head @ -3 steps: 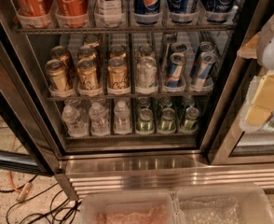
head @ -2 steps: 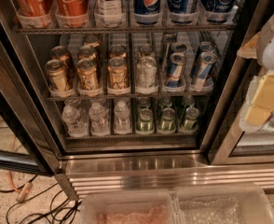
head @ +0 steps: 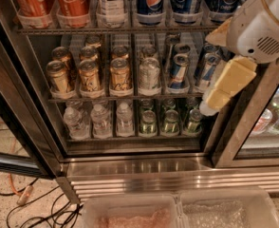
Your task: Pick blue plastic bottle from top shelf of fridge
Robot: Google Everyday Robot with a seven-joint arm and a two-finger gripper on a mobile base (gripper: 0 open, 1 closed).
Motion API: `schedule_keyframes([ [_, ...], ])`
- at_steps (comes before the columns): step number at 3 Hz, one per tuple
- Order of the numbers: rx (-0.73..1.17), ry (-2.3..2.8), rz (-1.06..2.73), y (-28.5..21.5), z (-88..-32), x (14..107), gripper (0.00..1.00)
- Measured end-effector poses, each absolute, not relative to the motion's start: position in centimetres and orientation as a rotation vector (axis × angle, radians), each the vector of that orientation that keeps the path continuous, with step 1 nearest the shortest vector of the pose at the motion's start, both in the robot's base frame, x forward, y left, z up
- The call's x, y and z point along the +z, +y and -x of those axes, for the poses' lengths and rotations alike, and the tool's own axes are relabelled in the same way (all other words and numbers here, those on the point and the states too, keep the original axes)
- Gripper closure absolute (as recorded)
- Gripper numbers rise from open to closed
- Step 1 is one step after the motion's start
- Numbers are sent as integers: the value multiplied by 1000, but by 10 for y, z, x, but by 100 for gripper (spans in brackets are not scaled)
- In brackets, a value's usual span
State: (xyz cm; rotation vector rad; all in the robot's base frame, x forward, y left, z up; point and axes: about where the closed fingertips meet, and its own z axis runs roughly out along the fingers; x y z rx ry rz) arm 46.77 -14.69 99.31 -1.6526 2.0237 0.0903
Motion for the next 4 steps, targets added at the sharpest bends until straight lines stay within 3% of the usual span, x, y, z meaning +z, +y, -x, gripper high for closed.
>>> schedule_keyframes([
  [1, 228, 1870, 1594, -85, -482, 1013, 0],
  [4, 291, 1811, 1403, -47, -500, 1017, 0],
])
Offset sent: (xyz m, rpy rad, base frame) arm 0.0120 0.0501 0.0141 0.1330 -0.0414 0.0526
